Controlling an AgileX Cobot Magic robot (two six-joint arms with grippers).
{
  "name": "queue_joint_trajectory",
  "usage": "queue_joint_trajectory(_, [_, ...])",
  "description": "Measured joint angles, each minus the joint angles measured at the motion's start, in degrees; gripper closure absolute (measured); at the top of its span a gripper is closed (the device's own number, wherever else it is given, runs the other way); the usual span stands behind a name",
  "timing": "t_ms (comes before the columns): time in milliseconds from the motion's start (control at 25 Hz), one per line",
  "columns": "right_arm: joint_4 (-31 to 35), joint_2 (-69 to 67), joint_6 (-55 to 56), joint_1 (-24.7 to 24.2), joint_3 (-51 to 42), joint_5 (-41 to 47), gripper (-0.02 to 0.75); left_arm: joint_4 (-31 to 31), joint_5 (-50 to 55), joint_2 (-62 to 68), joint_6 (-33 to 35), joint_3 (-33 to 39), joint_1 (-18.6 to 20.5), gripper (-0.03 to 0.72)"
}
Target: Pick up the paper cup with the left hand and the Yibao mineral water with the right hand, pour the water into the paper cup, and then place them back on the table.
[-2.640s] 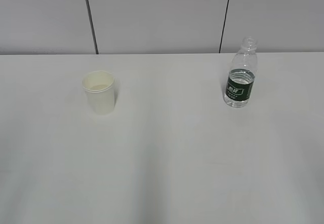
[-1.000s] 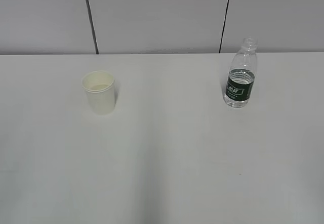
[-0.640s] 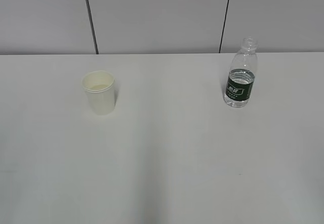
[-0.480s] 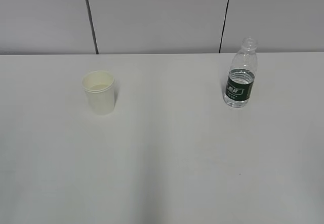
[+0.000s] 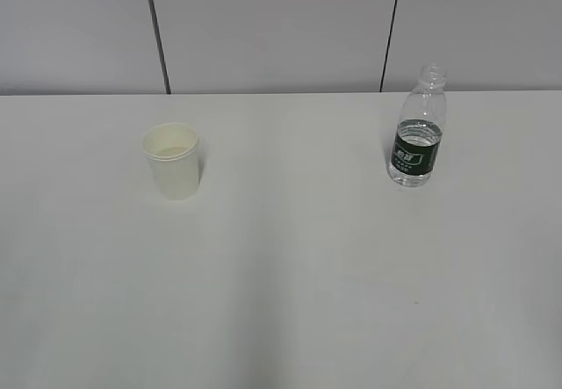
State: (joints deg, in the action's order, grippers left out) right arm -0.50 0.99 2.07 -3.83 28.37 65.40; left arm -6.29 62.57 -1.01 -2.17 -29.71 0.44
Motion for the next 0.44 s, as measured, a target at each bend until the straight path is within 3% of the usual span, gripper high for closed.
queue_joint_trajectory(440, [0.0,0.0,0.0,0.0,0.0,0.0,0.152,0.0,0.0,0.0,0.0,0.0,0.0,0.419])
